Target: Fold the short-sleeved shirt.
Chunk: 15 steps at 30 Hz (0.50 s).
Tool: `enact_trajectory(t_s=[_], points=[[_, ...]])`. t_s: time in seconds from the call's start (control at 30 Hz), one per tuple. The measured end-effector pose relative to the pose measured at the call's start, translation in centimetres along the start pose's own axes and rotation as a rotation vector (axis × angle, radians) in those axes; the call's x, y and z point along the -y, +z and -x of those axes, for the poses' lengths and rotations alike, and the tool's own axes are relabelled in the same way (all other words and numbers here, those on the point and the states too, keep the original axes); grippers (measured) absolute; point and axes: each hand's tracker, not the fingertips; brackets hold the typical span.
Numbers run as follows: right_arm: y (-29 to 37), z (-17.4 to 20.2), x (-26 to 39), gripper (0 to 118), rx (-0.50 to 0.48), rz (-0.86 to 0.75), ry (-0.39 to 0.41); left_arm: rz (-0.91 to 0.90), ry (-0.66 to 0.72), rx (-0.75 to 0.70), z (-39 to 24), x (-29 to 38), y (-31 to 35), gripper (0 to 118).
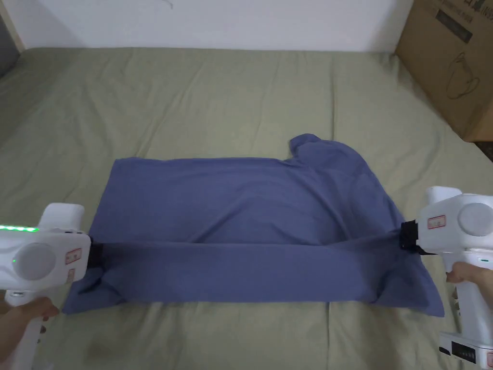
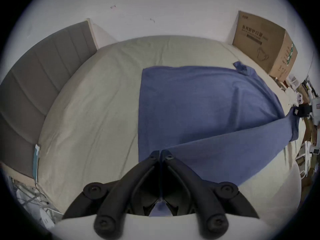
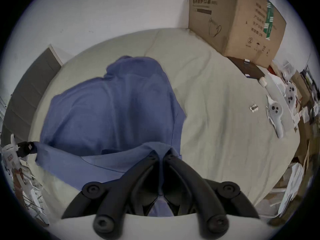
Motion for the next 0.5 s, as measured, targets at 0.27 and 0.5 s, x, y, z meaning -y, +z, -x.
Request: enact_trajectory(t_s=[0.27,0.5], points=[[0.8,-1.6,1.7,69,-0.068,-0.013,-0.125,0.041,0.109,0.018,1.1,2.0,0.5,102],[6.1,-1.8,4.2,63,-0.109,-0.155,-0.099,-0.082,0.227,0.14,1.9,4.3,7.0,84]])
